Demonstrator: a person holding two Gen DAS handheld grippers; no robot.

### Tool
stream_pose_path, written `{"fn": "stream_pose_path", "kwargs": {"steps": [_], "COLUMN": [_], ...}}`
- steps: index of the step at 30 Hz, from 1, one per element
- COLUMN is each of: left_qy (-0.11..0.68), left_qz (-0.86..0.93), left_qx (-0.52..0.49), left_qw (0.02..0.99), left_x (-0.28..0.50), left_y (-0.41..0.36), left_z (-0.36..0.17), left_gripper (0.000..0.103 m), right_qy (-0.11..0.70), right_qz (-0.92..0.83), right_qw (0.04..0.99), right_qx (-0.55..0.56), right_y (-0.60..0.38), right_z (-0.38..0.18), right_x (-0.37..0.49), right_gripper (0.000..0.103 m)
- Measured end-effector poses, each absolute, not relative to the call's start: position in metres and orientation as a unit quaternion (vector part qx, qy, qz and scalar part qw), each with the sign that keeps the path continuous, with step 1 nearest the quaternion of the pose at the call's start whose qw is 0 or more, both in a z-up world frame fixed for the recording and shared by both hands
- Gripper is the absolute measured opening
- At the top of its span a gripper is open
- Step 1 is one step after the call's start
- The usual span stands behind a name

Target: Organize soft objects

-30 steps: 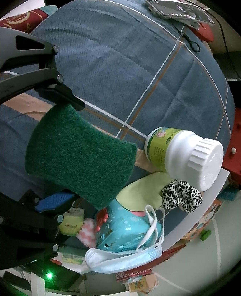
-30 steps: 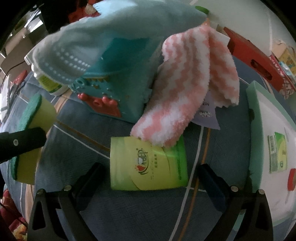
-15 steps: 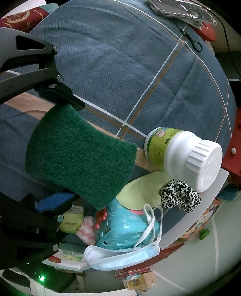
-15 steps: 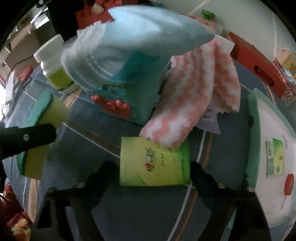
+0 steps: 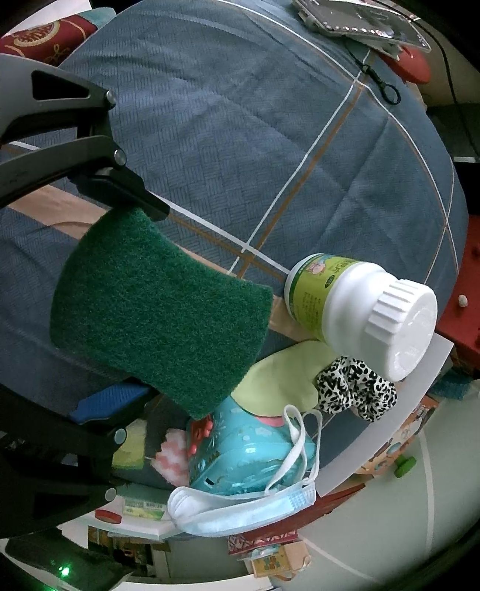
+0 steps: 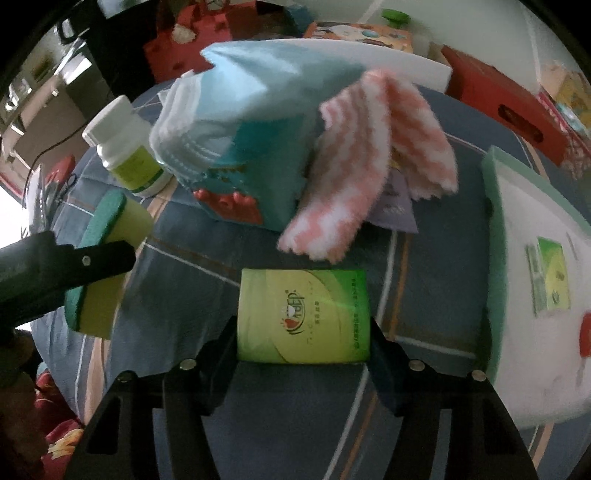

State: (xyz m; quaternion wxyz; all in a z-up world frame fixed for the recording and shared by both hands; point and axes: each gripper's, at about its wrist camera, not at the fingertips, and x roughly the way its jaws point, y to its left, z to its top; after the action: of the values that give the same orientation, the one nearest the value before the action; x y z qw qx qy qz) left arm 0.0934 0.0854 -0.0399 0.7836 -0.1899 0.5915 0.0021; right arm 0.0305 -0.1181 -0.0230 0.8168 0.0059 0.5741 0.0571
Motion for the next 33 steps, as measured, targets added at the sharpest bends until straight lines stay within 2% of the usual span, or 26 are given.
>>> {"fn": "stream_pose_path", "kwargs": {"steps": [9,17,33], "left_qy": [0.569,0.516,0.453], "left_qz": [0.004,0.013,-0.094], "left_qx": [-0.186,-0.143,-0.081], "left_qw": [0.801,0.844,0.883], "left_x": [0.087,0.073,0.082], "left_y": [0.088,0.079,-0.009], "left_z": [-0.024,0.016,0.098], "left_gripper": [0.084,0.084,0.084], "right_qy": [0.537,0.505,0.449], "right_qz": [0.024,-0.019,-0.131], "right_qw": [0.843,0.862,0.876], "right_qx": [0.026,0.043,0.118], "right_y": [-0.141,-0.170,-0.269], "right_z": [0.017,0.034,0.070], "right_x": [0.023,0.041,0.025], "right_gripper": [0.066,0.066,0.066]}}
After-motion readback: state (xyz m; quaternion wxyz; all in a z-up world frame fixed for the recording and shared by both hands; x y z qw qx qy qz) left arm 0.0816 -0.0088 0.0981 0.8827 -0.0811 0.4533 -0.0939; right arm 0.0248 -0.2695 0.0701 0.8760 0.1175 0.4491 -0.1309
